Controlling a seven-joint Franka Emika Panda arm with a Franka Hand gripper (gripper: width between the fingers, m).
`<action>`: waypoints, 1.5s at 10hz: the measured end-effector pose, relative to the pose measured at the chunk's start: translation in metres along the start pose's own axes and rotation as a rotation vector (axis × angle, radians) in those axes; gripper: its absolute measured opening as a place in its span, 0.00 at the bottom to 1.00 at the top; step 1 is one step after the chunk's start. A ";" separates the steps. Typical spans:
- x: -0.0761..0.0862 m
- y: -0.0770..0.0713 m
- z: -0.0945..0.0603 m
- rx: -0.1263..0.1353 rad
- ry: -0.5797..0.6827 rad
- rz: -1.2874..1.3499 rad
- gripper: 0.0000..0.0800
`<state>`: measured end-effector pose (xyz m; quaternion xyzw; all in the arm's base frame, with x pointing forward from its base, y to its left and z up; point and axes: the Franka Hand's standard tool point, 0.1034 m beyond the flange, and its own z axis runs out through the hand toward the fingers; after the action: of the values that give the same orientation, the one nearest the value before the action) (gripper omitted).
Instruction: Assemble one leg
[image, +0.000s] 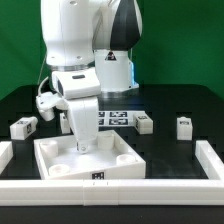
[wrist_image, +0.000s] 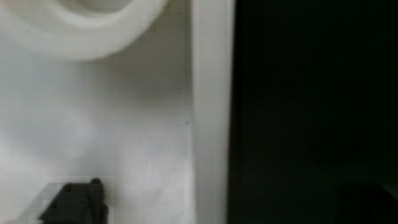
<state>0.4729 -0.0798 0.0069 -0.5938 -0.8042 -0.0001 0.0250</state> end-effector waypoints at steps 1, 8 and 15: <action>-0.001 -0.001 0.001 0.002 0.001 0.004 0.81; -0.002 -0.002 0.002 0.004 0.002 0.013 0.13; 0.000 -0.001 0.002 0.002 0.002 0.028 0.06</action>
Offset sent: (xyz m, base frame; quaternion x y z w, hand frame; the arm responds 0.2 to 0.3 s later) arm 0.0000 0.0000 0.0000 0.0000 0.0000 0.0000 1.0000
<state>0.4717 -0.0804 0.0052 -0.6052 -0.7957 0.0003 0.0263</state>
